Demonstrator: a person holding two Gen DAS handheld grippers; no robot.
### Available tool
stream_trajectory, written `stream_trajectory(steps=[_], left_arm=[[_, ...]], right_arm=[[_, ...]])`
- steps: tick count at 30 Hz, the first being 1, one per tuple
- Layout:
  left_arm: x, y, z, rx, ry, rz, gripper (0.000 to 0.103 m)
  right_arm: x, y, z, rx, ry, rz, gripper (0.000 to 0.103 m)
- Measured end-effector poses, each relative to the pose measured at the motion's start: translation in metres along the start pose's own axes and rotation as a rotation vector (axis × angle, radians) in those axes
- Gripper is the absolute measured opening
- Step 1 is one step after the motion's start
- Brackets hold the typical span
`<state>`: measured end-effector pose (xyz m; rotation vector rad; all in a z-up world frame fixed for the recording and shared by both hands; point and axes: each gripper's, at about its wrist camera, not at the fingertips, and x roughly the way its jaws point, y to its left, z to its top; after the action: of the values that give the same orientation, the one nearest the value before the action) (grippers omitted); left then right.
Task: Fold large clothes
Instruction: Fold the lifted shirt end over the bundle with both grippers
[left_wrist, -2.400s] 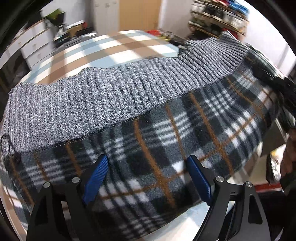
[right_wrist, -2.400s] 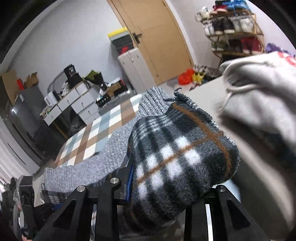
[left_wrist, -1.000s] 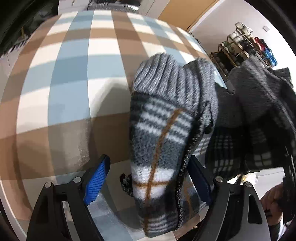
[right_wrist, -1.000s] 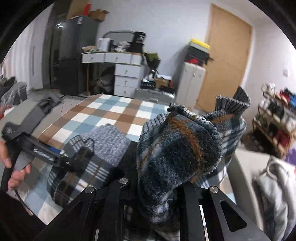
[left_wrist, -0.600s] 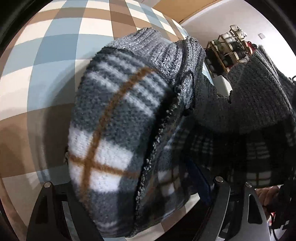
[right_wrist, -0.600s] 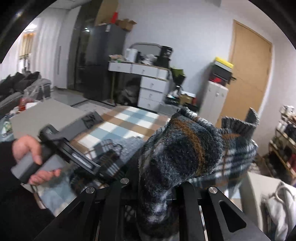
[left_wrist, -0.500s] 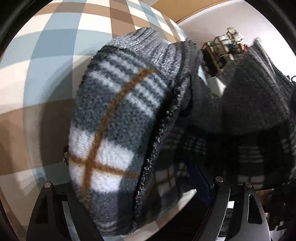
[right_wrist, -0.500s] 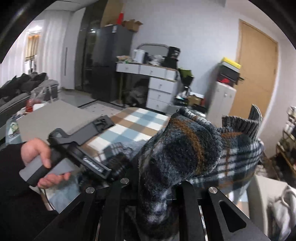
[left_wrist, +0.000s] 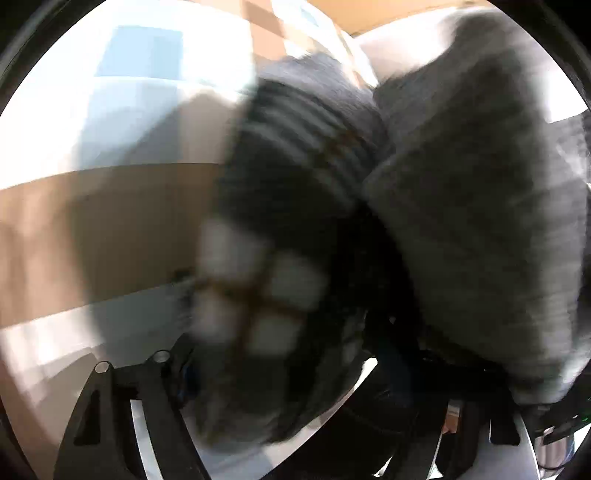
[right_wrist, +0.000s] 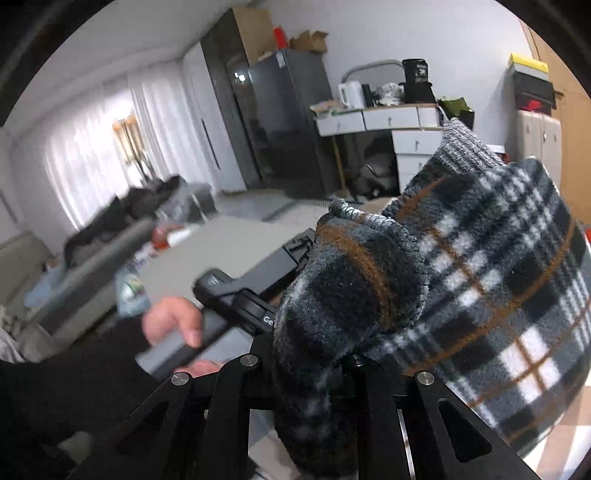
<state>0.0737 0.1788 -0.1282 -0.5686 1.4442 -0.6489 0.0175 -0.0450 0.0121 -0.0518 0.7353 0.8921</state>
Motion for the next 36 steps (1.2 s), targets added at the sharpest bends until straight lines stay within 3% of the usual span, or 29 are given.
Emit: stream_trajectory(steps=[4,6,11,12,15,19,22,27,30,33,36], left_arm=[[-0.039,0.015,-0.006,-0.027,-0.104,-0.048,0.073],[-0.057,0.022,-0.011,-0.051,-0.158,-0.108,0.073],[-0.084,0.013,-0.032,-0.021,-0.219,-0.31,0.073],[-0.085,0.005,-0.034,-0.005,-0.218,-0.38,0.075],[-0.072,-0.016,-0.037,0.035,-0.192,-0.491,0.08],[-0.04,-0.021,-0.019,-0.007,-0.105,-0.444,0.082],[-0.016,-0.021,-0.01,-0.05,-0.046,-0.424,0.082],[-0.02,-0.028,-0.005,-0.067,-0.064,-0.438,0.082],[-0.03,-0.022,-0.01,-0.07,-0.067,-0.438,0.082],[-0.034,-0.013,-0.016,-0.081,-0.075,-0.406,0.082],[-0.024,-0.008,-0.015,-0.102,-0.07,-0.397,0.082]], right_arm=[[0.029,-0.008,-0.006,0.064,0.085,0.017,0.016],[0.034,-0.004,-0.009,0.039,0.08,-0.013,0.019],[0.03,0.001,-0.016,0.032,0.039,-0.052,0.022],[0.027,-0.001,-0.018,0.045,0.022,-0.048,0.022],[0.016,-0.006,-0.026,0.066,-0.028,-0.033,0.025],[0.009,-0.007,-0.038,0.08,-0.079,0.001,0.029],[0.011,-0.011,-0.047,0.1,-0.048,0.014,0.033],[0.003,-0.027,-0.042,0.189,-0.019,0.161,0.055],[-0.037,-0.046,-0.033,0.252,-0.117,0.222,0.068],[-0.085,-0.076,-0.032,0.313,-0.287,0.157,0.092],[-0.102,-0.117,-0.04,0.424,-0.349,0.002,0.092]])
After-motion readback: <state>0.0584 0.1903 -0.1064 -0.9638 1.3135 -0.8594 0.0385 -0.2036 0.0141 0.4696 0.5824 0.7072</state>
